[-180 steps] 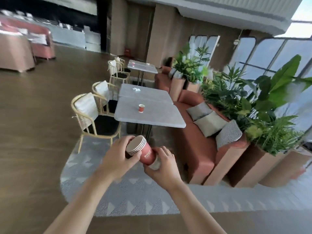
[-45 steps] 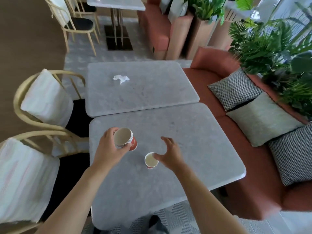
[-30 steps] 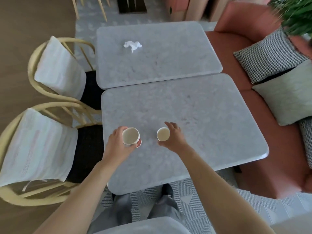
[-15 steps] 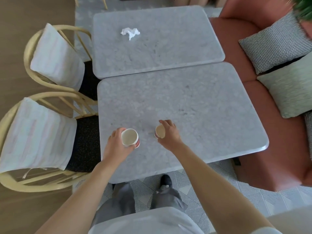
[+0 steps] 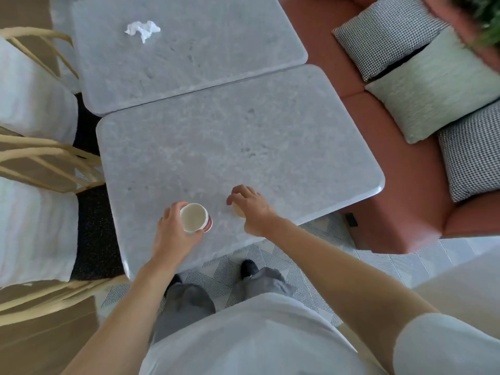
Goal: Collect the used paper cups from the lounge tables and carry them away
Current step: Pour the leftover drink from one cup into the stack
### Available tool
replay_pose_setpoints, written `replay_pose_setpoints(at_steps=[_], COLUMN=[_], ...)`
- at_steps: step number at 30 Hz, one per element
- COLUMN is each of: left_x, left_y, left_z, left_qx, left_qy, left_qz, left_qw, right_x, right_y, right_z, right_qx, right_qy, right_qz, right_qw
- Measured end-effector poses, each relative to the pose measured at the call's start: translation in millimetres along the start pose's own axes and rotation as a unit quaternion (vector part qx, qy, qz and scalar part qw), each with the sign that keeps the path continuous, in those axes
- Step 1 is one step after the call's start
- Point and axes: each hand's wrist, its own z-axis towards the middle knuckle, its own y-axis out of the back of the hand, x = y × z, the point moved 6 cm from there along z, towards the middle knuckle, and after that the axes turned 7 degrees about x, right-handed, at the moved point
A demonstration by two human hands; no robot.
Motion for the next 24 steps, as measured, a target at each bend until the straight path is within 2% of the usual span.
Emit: replay_pose_setpoints(at_steps=[6,11,17,20,24], left_x=[6.3,1.7,-0.8,-9.6,-34.9], left_y=[-22.5,-26.5,-27.3,-22.1,-6.8], left_z=[-11.6,-14.9,-16.4,-16.1,-10.0], left_qx=[0.014,0.004,-0.005,-0.022,-0.05], left_qy=[-0.009,-0.013,0.016,0.016,-0.018], left_qz=[0.041,0.053,0.032,0.012,-0.013], left_qw=[0.999,0.999,0.999,1.0,0.999], right_x=[0.5,-8.8,-39.0,-55.6,-64.0], right_y=[-21.0,-25.8,-6.9,-11.8,-23.4], right_z=[0.3,-2.9,-25.4,-31.4,-34.6], right_qx=[-0.01,0.005,-0.079,-0.068,-0.049], right_qy=[0.08,0.058,-0.037,-0.105,-0.136], right_qz=[-0.081,-0.109,0.04,0.097,0.181], right_qw=[0.993,0.992,0.995,0.987,0.973])
